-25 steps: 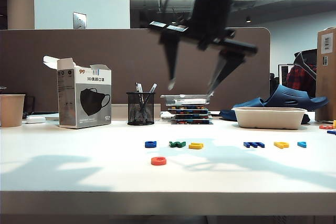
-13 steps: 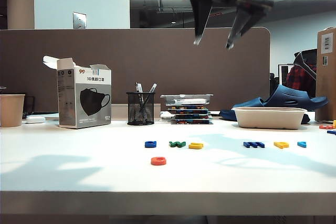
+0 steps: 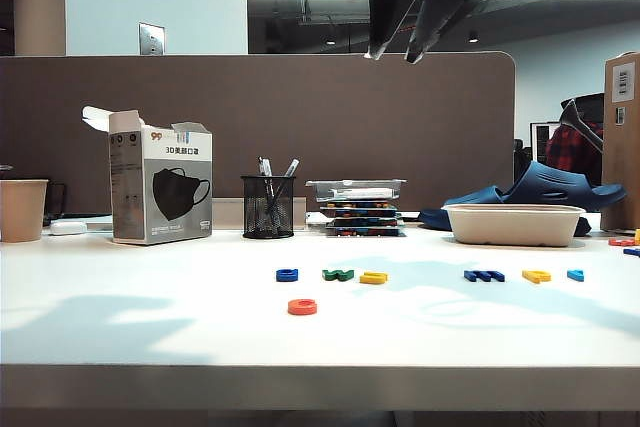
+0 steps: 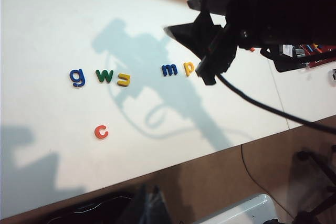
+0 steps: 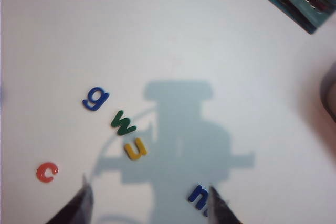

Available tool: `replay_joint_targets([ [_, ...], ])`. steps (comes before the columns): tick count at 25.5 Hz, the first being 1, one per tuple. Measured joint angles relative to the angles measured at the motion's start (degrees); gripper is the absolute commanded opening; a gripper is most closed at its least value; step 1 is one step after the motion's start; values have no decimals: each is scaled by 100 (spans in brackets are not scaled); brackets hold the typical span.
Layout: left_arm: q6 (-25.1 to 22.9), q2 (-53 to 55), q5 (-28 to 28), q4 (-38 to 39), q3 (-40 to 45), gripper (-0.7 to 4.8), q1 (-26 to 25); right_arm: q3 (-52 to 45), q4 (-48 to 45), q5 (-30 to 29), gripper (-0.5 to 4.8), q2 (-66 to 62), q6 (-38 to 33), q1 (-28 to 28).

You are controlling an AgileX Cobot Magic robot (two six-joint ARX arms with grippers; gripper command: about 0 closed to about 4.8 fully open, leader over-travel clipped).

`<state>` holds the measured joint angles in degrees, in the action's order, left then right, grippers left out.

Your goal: Select the appropriate letters from the row of letter magnets placed on the table to arrange into the word "cup".

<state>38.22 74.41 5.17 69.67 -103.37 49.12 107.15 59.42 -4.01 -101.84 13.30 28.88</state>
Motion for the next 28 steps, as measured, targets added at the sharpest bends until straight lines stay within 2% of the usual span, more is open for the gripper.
replay_joint_targets([
  [7,0,0,0,0,0,-5,0,-2,262,-503,274,-195,872,0],
  [14,0,0,0,0,0,-5,0,-4,415,-614,274,-669,1856,-2],
  [21,0,0,0,0,0,-5,0,-4,621,-645,274,-935,1974,-4],
  [26,0,0,0,0,0,-5,0,-2,737,-1235,274,-988,2035,-275],
  [28,0,0,0,0,0,-5,0,-2,804,-1261,274,-999,2087,-330],
])
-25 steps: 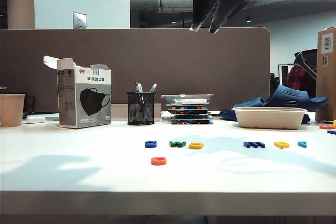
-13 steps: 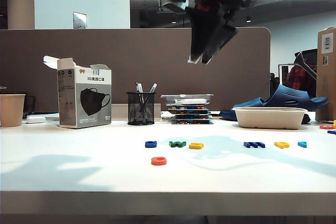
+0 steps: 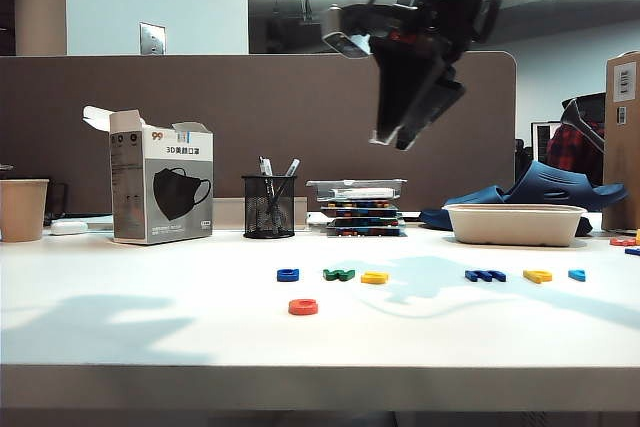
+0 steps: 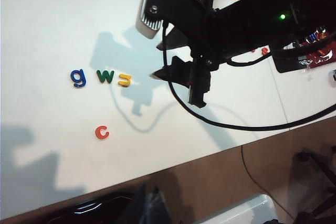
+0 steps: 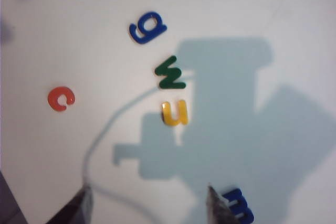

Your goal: Select the appropriate letters from the row of letter magnets placed on the table to arrange into the word "cup".

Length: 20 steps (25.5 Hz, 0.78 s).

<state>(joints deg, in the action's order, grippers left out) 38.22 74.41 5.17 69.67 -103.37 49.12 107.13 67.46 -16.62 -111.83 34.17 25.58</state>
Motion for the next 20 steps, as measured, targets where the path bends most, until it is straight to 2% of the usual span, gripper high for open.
replay_joint_targets([
  [7,0,-2,0,0,0,-5,0,9,142,-116,273,-385,310,-46],
  [13,0,-2,0,-2,0,-5,0,11,96,-114,250,-680,350,-39],
  [20,0,-2,0,0,0,-5,0,11,39,-111,251,-931,365,0],
])
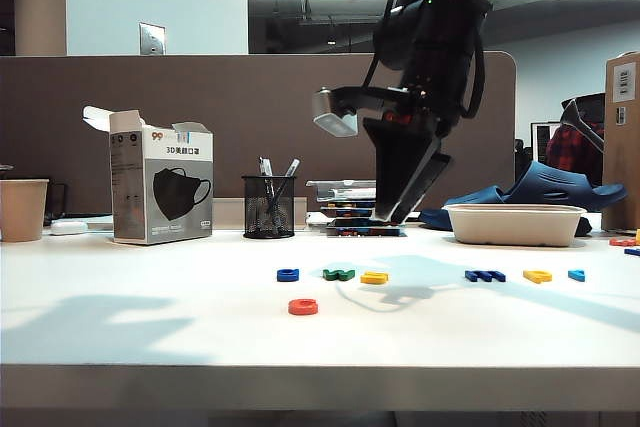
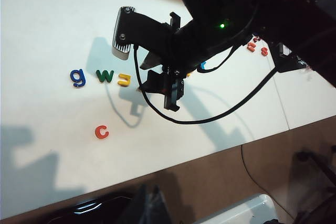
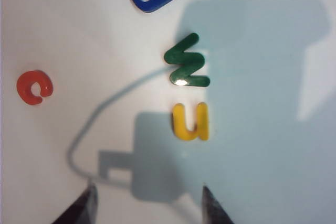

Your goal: Select the appropriate letters from the row of letter magnets placed on the table to arrange into the word "cup".

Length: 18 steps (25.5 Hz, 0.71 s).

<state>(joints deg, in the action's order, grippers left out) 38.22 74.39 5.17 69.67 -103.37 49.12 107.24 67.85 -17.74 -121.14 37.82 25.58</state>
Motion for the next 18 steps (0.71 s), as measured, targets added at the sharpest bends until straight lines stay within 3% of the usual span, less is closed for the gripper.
replay_joint_targets([
  [18,0,2,0,0,0,-5,0,-13,-313,-2,275,-313,0,149],
])
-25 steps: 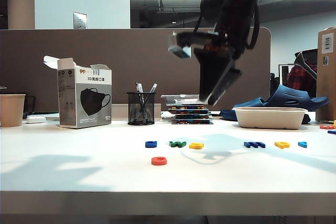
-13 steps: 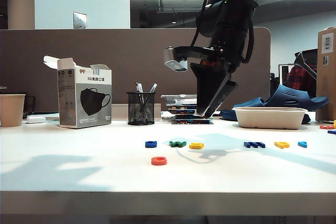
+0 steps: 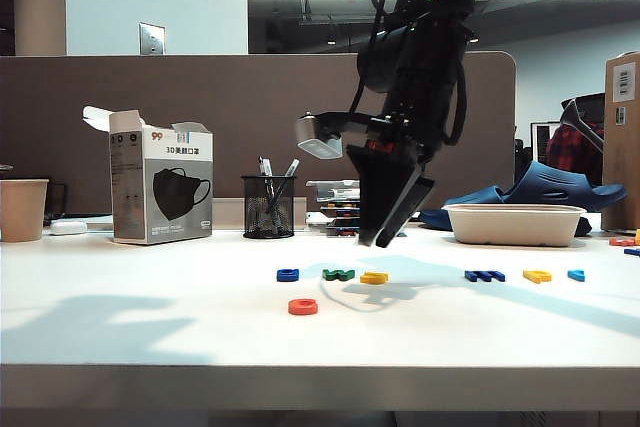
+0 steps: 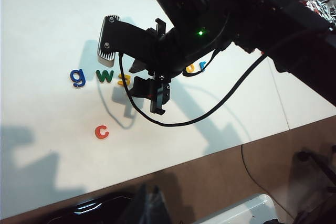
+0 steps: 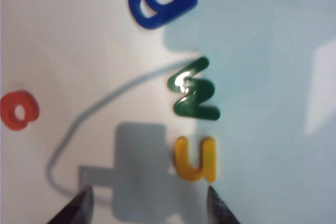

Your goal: Select the appropriate letters from the row of letter magnets placed on the table to arrange into the word "cup".

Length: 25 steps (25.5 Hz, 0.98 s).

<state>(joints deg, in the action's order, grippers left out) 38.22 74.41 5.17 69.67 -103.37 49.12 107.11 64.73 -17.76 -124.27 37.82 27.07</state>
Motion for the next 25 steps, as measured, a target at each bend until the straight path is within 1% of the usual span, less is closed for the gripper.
replay_joint_targets([
  [3,0,0,0,0,0,-5,0,0,-142,0,275,-4,0,0],
  [25,0,0,0,0,0,-5,0,13,-184,144,274,-409,0,-4],
])
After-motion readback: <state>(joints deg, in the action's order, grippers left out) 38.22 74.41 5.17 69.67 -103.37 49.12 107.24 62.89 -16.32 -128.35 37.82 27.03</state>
